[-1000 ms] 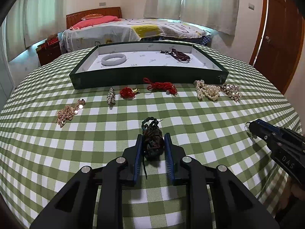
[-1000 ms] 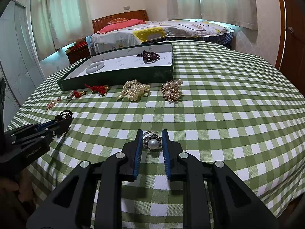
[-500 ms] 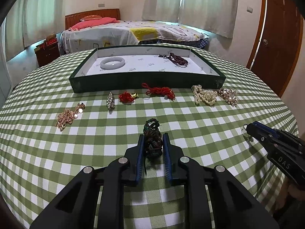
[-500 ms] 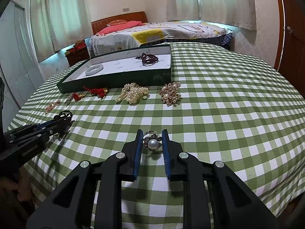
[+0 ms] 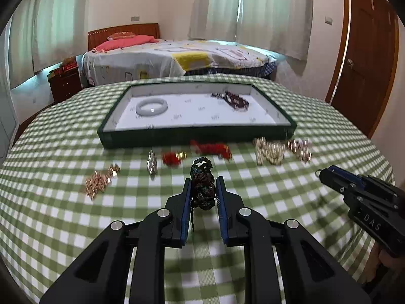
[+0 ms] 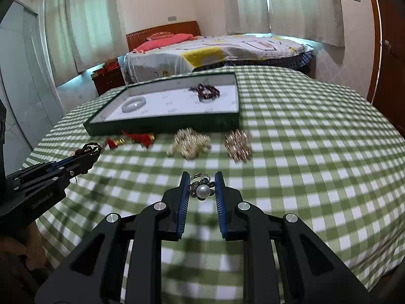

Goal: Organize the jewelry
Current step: 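Carry the black bracelet and pearl ring into the tray with both tools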

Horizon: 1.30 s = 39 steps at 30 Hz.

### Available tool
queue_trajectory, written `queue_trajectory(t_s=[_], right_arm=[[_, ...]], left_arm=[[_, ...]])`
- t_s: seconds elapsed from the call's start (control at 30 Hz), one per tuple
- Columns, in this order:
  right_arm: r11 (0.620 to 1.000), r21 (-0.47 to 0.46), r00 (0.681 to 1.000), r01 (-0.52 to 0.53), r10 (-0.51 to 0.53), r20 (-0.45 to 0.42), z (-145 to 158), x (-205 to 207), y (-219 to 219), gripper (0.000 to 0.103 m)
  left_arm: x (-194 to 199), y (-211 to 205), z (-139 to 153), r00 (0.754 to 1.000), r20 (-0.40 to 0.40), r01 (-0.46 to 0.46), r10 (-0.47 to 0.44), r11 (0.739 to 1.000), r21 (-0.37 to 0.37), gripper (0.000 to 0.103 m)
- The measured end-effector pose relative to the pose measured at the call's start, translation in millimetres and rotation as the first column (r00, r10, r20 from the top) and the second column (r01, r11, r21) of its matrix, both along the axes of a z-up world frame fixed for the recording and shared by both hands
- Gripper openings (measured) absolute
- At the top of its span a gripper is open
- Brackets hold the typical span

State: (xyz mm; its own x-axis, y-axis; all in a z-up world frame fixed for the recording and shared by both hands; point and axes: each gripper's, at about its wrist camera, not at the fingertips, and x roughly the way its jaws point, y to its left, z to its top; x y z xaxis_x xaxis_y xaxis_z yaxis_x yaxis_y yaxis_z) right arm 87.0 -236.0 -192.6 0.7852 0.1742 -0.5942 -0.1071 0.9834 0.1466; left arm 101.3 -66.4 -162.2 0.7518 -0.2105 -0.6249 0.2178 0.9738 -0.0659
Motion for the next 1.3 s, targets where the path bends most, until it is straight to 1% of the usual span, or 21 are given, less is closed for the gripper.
queue_trajectory(t_s=[0.17,0.23,0.4,0.53,0.63,0.73,0.9,1.03,1.13,1.3], right_arm=[[1.000,0.017,0.999,-0.023,0.022,0.043,21,26,11,0.020],[0.999,0.029,0.997,-0.040,0.038,0.067,33,42,17,0.020],[0.997,0.017,0.991,-0.074,0.071,0.116,56,83,35,0.020],[0.996,0.019,0.989,-0.092,0.089,0.122,65,125,46,0.020],[0.994,0.020,0.989,-0.104,0.101,0.105,65,157,53,0.020],[0.994,0.009,0.992,-0.108,0.107,0.064,59,187,58,0.020],[0.994,0.007,0.993,-0.105,0.105,-0.054,34,232,63,0.020],[0.995,-0.015,0.989,-0.103,0.101,-0.110,21,249,67,0.020],[0.994,-0.018,0.985,-0.103,0.100,-0.144,14,260,68,0.020],[0.993,-0.018,0.974,-0.113,0.107,-0.199,3,275,72,0.020]], left_arm=[[22,1,22,0.999,0.046,-0.008,0.009,1.000,-0.017,0.020],[33,1,29,0.998,0.058,-0.008,0.009,1.000,-0.026,0.020],[71,-2,49,0.995,0.101,-0.017,0.021,0.999,-0.035,0.020],[108,-4,54,0.994,0.103,-0.031,0.033,0.999,-0.027,0.020],[136,-4,53,0.996,0.079,-0.039,0.041,0.999,-0.021,0.020],[162,-6,45,0.998,0.048,-0.049,0.049,0.999,-0.006,0.020],[199,-7,29,0.998,-0.026,-0.060,0.060,0.998,0.010,0.020],[221,-8,16,0.994,-0.086,-0.062,0.065,0.998,0.032,0.020],[232,-6,7,0.989,-0.136,-0.061,0.064,0.998,0.032,0.020],[241,-5,-5,0.980,-0.187,-0.060,0.066,0.998,0.035,0.020]])
